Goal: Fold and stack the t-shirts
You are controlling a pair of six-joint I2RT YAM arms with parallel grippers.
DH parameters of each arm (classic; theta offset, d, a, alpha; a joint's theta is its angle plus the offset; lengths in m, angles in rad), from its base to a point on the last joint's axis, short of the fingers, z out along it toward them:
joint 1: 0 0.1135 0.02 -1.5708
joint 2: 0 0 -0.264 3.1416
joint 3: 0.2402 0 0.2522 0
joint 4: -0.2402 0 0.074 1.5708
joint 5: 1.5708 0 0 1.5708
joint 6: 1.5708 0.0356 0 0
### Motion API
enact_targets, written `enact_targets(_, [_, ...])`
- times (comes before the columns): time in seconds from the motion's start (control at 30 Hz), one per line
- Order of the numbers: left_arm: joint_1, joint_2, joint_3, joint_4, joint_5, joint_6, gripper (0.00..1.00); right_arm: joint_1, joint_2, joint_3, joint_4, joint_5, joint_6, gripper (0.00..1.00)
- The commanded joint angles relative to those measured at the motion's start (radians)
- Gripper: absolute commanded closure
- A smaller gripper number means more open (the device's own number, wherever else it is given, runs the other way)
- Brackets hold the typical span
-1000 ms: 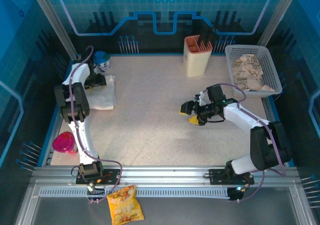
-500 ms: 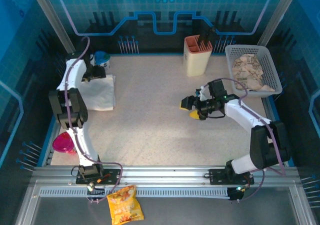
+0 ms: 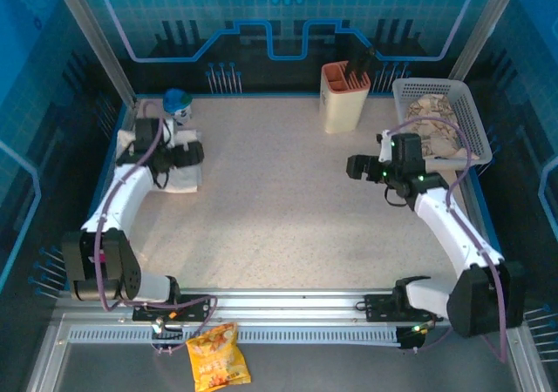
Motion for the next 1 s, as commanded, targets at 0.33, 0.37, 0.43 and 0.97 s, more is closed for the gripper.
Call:
enact_targets(0.33, [-0.014, 0.113, -0.423, 0.905, 0.028, 0.005, 0.03, -0.083, 0.055, -0.488, 0.899, 0.194, -0.242, 0.00])
enact_targets(0.37, [-0.015, 0.114, -0.436, 0.936, 0.035, 0.010, 0.02, -0.088, 0.084, -0.490, 0.934, 0.187, -0.244, 0.00])
enact_targets(0.43, [-0.014, 0.112, -0.482, 1.011, 0.047, 0.016, 0.02, -0.098, 0.127, -0.458, 0.929, 0.174, -0.247, 0.00])
enact_targets(0.97, [-0.079, 0.155, -0.625, 1.310, -0.096, 0.048, 0.01, -0.072, 0.365, -0.464, 1.232, 0.174, -0.240, 0.00])
